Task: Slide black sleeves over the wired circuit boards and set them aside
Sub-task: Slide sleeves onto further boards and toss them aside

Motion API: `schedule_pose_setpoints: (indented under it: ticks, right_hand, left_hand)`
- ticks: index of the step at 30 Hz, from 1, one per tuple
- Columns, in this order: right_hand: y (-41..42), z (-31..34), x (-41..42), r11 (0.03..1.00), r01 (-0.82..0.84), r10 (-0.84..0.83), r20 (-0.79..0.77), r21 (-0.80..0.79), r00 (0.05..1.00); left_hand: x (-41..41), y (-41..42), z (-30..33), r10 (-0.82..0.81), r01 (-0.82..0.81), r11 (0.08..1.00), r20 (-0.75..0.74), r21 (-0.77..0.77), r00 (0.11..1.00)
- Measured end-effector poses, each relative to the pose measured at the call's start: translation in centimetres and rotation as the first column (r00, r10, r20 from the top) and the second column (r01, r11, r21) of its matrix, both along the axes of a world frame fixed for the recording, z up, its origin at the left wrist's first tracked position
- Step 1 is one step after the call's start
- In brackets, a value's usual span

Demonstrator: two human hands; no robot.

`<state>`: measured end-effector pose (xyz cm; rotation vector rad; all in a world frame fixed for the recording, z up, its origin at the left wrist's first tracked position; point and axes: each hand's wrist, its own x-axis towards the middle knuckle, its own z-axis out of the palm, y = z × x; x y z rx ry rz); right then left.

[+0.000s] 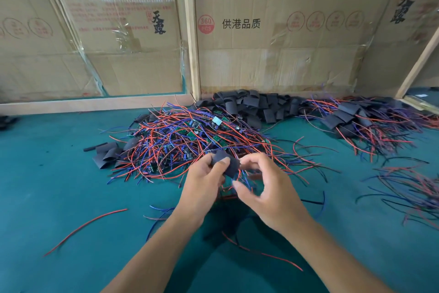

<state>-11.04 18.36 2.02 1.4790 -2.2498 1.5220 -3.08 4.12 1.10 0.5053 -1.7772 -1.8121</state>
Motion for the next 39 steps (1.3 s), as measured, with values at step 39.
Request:
schedule_pose_setpoints:
  ticks: [39]
  right_hand:
    - [0.5, -1.2, -3.8, 0.924, 0.377, -0.381, -0.07, -0.069, 0.922]
  left_hand:
    - [-8.5, -5.8, 7.5, 0.217, 0.231, -0.516, 0.135, -0.825, 0.967]
